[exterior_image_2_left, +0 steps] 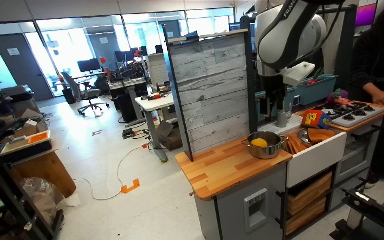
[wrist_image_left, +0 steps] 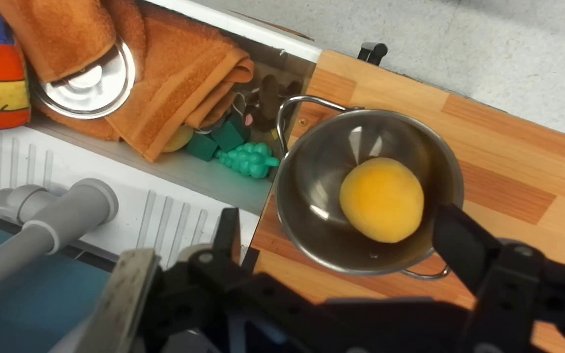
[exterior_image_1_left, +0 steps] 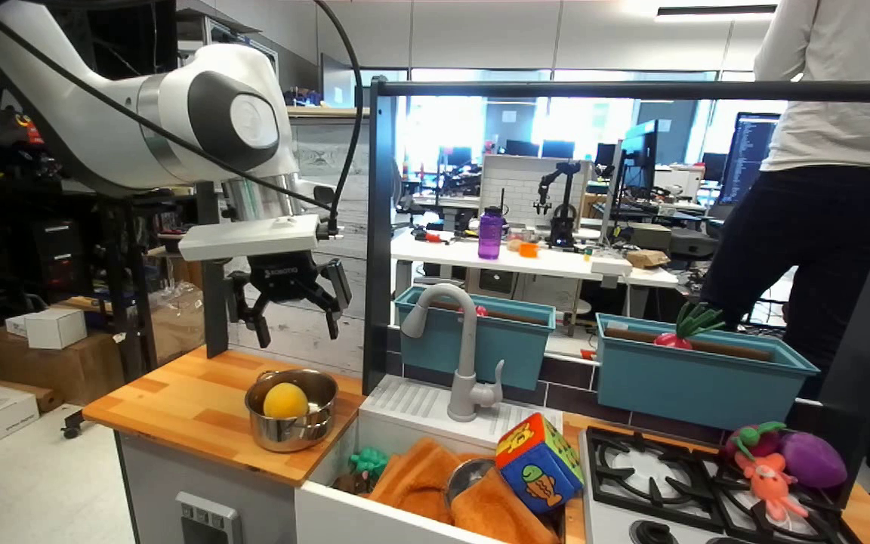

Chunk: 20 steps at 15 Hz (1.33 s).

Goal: Put the orange plushy in the pot

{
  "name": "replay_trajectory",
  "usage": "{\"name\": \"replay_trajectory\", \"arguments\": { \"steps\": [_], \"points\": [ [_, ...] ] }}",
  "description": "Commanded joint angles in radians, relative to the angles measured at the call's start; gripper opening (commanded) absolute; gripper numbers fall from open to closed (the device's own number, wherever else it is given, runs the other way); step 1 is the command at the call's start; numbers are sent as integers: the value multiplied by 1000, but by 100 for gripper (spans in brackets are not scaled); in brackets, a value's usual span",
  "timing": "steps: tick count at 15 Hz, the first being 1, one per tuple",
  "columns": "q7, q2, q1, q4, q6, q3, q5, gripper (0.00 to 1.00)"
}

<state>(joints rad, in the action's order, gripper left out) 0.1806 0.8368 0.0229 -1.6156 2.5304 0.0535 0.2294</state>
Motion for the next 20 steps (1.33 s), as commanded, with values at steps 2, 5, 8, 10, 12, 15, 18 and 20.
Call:
{"name": "replay_trajectory", "arguments": {
  "steps": [2,5,8,10,12,15,18,20],
  "points": [
    [-18,-107,-2,-72,-19,3,2,100],
    [-32,-195,-2,-138,-28,10,4,100],
    [-28,-287,-11,-211,-44,7,1,100],
    [-29,-338,-15,-252,-49,7,1,100],
    [-27,-385,-19,-289,-53,6,2,100],
    [-21,-446,-25,-336,-52,3,-2,100],
    [-24,-490,-27,-374,-50,4,1,100],
    [-27,-509,-27,-393,-54,5,2,100]
  ]
}}
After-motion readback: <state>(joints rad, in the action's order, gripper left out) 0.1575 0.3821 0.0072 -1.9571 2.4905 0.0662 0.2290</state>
